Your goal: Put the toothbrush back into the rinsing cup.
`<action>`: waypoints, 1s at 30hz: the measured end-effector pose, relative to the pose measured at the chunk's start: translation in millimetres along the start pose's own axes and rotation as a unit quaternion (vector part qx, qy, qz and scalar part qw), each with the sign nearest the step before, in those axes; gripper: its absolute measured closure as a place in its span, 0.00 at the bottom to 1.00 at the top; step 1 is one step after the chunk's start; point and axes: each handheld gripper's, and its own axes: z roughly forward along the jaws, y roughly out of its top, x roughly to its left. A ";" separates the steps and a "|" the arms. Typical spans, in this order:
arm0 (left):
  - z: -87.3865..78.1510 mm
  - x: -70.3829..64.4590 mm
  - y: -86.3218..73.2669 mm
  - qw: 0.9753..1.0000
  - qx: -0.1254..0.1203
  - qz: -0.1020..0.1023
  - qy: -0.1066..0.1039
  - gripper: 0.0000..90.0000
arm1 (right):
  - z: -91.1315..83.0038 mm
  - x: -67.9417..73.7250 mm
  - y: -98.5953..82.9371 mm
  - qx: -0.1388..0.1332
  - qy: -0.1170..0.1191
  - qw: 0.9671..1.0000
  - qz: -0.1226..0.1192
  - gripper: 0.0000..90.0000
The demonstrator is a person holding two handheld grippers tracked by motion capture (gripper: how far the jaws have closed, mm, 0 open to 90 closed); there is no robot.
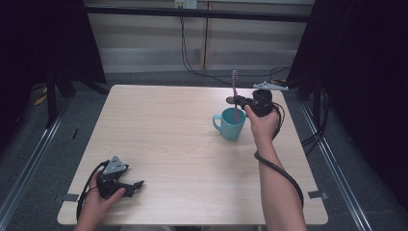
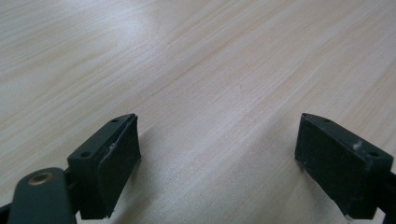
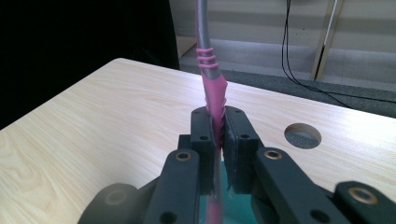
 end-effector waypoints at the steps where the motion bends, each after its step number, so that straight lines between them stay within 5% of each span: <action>1: 0.0 0.0 0.0 1.000 0.000 0.000 0.000 0.15 | 0.8 0.3 -1.1 0.002 0.001 1.000 0.001 0.93; 30: -0.9 0.5 0.0 1.000 0.006 0.007 0.001 0.15 | 13.7 -2.4 -23.8 0.018 -0.005 1.000 -0.012 0.93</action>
